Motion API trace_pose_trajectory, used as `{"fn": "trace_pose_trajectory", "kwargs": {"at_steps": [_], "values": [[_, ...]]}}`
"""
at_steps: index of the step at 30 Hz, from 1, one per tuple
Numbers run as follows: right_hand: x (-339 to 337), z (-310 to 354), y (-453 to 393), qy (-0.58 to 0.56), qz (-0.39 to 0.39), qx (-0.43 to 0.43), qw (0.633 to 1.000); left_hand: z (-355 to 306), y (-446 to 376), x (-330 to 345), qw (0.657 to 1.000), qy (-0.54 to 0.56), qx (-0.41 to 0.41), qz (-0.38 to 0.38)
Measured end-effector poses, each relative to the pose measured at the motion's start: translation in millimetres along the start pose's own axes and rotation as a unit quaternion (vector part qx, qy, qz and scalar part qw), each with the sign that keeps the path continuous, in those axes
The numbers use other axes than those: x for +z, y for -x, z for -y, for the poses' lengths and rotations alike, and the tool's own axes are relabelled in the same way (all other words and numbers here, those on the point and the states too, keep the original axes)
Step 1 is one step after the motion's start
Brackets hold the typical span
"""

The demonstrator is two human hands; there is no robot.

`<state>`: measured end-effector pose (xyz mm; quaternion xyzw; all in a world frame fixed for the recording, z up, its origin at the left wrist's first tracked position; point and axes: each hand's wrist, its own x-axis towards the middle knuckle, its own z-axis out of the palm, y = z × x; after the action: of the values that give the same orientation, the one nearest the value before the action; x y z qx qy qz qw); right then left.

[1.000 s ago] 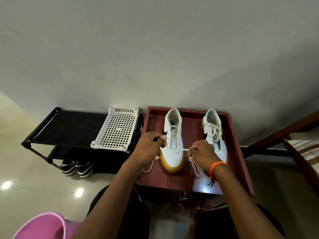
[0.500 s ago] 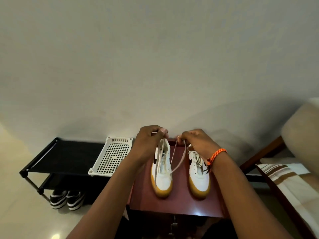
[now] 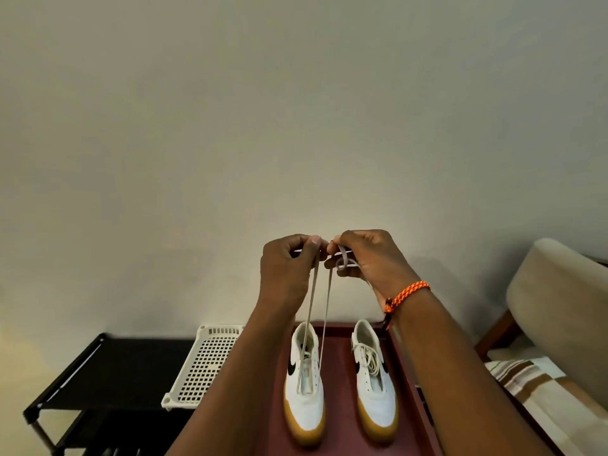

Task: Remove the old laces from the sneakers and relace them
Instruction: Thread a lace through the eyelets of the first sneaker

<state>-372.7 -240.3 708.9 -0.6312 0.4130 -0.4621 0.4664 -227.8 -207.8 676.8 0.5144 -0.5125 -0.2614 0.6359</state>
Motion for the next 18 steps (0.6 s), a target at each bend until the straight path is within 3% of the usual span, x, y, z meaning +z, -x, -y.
{"fn": "trace_pose_trajectory", "kwargs": {"at_steps": [14, 18], "values": [[15, 76, 13, -0.099, -0.061, -0.111, 0.987, -91, -7, -14, 0.996, 0.045, 0.064, -0.047], [18, 73, 8, -0.048, -0.101, -0.198, 0.974, -100, -15, -15, 0.993, 0.041, 0.096, -0.049]]}}
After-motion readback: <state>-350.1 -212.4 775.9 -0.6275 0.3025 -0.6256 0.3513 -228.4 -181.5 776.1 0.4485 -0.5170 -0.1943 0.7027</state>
